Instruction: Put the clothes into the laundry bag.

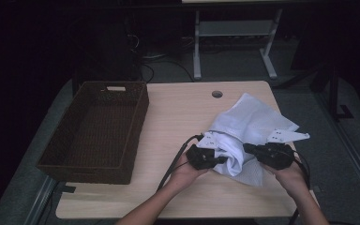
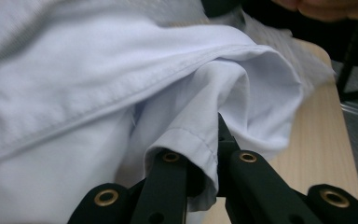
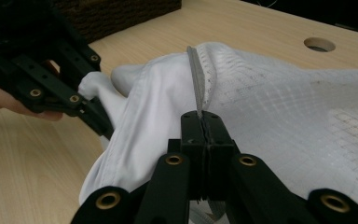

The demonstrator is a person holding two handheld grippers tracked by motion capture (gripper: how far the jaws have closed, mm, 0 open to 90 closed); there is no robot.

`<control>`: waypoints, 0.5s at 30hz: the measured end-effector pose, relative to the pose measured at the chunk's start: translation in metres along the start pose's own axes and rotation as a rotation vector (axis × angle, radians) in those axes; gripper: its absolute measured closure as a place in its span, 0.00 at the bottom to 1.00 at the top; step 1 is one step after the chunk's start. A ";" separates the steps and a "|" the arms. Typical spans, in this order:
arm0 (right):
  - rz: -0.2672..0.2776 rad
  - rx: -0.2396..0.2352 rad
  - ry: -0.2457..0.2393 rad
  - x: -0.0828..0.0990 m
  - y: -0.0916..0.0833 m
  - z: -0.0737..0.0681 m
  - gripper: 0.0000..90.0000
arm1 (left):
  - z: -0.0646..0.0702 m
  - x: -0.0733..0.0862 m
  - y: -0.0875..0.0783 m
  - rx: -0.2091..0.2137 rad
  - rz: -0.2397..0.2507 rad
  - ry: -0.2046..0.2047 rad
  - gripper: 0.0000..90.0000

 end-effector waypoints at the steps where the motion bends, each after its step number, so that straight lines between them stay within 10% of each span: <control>1: 0.003 -0.002 0.000 -0.001 0.000 0.000 0.98 | -0.001 -0.003 0.001 -0.011 0.001 0.001 0.97; 15: 0.041 -0.004 -0.014 -0.012 -0.007 -0.005 0.98 | -0.018 -0.025 0.022 -0.144 -0.004 -0.043 0.97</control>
Point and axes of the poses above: each handheld gripper's, and its own axes: y roughly forward along the jaws, x roughly out of its underside, z roughly to its right, the point moved 7 cm from there along y, roughly forward along the jaws, and after that the axes turned 5 degrees about -x, right-handed, at the moved point
